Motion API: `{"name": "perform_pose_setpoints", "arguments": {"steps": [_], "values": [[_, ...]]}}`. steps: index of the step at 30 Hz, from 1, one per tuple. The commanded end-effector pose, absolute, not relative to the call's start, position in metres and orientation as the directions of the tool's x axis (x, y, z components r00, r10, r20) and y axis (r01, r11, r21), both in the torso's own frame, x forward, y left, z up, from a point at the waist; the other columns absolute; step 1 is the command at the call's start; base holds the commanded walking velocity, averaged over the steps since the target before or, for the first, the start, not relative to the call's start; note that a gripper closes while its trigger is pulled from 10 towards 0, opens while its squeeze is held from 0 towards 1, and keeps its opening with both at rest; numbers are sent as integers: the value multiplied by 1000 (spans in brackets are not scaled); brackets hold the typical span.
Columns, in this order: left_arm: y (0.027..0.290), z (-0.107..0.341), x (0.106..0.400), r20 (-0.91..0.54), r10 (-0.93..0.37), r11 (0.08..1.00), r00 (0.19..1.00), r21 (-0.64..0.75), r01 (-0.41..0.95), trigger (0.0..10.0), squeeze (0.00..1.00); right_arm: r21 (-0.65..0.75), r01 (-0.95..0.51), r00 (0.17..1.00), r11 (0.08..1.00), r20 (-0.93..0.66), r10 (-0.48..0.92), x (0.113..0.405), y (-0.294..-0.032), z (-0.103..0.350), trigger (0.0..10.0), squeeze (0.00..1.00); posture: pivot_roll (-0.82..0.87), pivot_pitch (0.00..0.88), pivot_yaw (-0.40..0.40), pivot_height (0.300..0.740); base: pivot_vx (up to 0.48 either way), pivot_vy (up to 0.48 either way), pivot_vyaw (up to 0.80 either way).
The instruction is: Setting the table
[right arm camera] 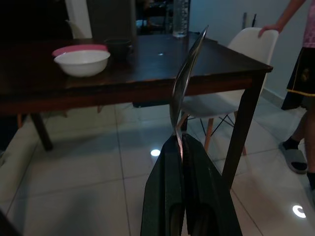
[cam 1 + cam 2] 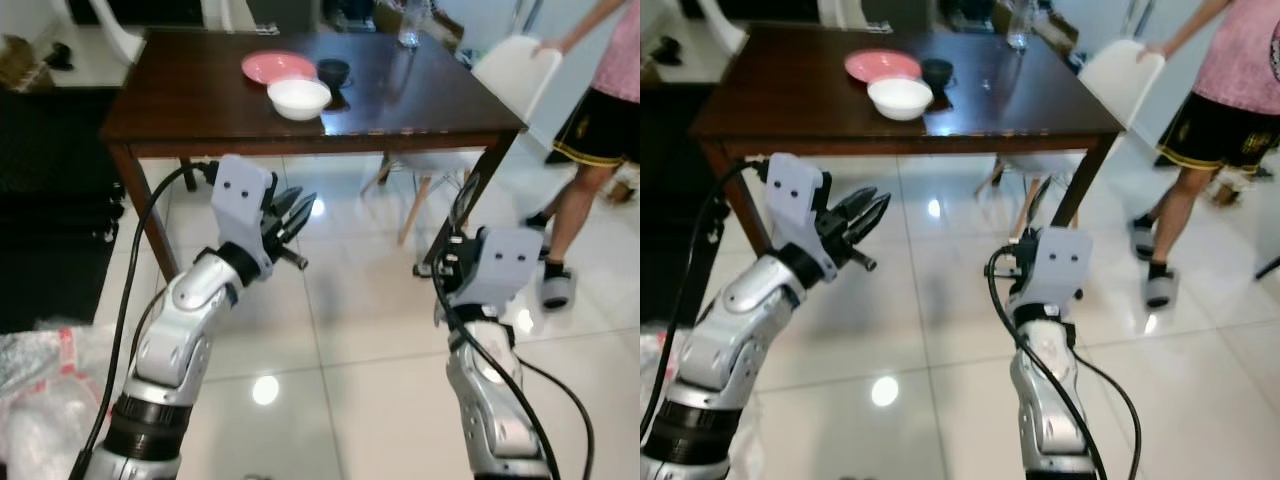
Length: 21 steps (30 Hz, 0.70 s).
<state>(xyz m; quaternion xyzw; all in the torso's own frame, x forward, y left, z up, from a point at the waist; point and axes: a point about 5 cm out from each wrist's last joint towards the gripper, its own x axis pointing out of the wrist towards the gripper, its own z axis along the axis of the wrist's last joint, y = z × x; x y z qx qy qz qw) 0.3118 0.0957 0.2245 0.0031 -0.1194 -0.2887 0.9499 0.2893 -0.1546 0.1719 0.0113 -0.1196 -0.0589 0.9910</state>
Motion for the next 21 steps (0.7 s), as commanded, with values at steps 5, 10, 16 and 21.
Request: {"name": "perform_pose_setpoints", "arguments": {"steps": [5, 10, 16, 21], "values": [[90, 223, 311, 222, -563, 824, 796, 71, 562, 10000, 0, 11, 134, 961, 991, 244, -132, 288, -160, 172, 10000, 0, -34, 43, 69, 740, 480, 0, 0], [90, 223, 311, 224, -564, 823, 795, 71, 563, 10000, 0, 13, 136, 960, 991, 245, -135, 288, -161, 173, 10000, 0, -39, 44, 67, 740, 480, 0, 0], [89, 223, 311, 226, -564, 822, 794, 69, 565, 10000, 0, 14, 136, 960, 991, 245, -135, 287, -161, 173, 10000, 0, -40, 46, 66, 740, 480, 0, 0], [87, 223, 311, 228, -556, 827, 799, 63, 558, 10000, 0, -9, 127, 956, 992, 269, -120, 288, -162, 178, 10000, 0, -44, 45, 68, 740, 480, 0, 0]]}}
